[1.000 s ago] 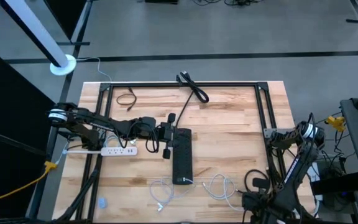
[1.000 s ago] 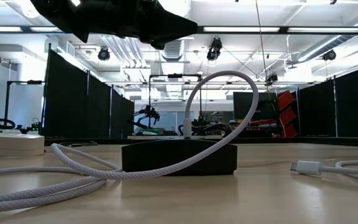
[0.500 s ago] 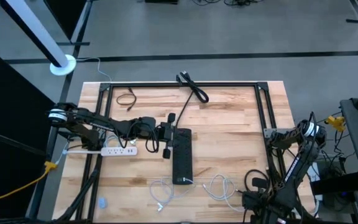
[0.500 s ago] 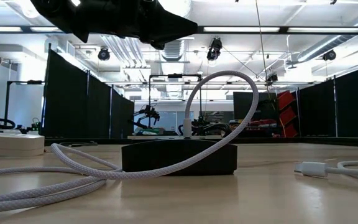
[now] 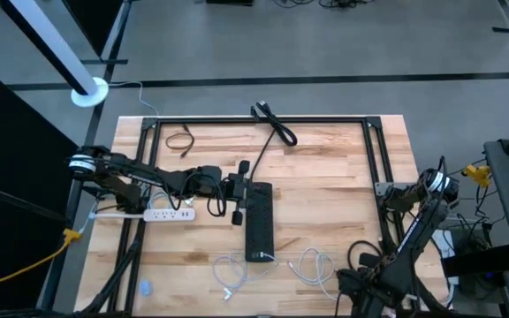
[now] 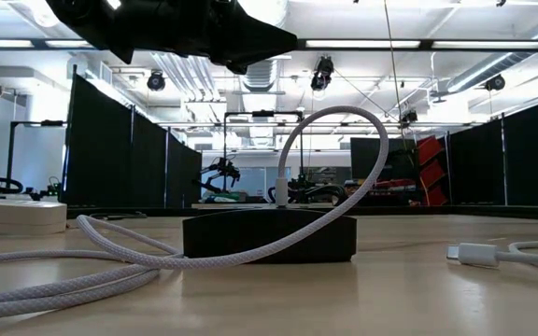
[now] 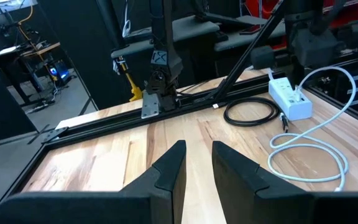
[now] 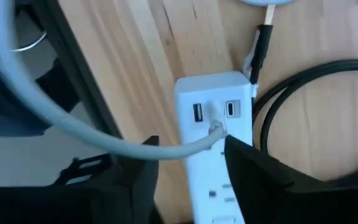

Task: Insert USB
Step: Insert the light blue charger cable into the purple charger adapter

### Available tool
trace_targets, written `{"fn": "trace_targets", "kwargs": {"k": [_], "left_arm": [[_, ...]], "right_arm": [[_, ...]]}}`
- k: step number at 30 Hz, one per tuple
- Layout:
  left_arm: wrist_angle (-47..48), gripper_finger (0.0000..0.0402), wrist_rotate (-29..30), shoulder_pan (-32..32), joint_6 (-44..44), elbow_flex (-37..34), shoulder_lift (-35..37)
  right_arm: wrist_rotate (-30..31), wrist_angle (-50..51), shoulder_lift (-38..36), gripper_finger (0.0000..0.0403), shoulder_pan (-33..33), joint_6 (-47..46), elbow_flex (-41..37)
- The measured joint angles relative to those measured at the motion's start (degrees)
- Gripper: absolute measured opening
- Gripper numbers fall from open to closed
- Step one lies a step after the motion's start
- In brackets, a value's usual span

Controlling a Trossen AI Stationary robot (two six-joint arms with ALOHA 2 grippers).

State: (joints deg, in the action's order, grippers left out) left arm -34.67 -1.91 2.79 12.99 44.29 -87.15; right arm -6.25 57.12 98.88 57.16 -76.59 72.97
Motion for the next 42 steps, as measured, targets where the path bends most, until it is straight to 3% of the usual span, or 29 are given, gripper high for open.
{"fn": "trace_targets", "kwargs": {"k": [6, 17, 25, 36, 42], "left_arm": [[0.0, 0.0066, 0.0, 0.0, 1.2, 0.0, 0.0], [11.2, 0.0066, 0.0, -0.1, 1.0, 0.0, 0.0], [20.9, 0.0066, 0.8, -0.1, -3.1, -0.1, 0.0], [42.0, 0.0066, 4.3, -0.1, -18.0, -0.1, 0.0], [53.6, 0.0066, 4.0, -0.1, -26.4, -0.1, 1.3]], "right_arm": [[0.8, 8.4, -1.7, 0.0193, -3.7, 3.5, 4.7], [18.1, 10.4, -3.9, 0.0194, -12.3, 24.3, 6.1], [19.3, 10.4, -3.9, 0.0195, -19.7, 35.7, 6.1], [31.8, 9.5, -3.9, 0.0195, -30.6, 53.4, 6.1], [34.9, 4.6, -3.9, 0.0195, -36.4, 55.7, 3.7]]}}
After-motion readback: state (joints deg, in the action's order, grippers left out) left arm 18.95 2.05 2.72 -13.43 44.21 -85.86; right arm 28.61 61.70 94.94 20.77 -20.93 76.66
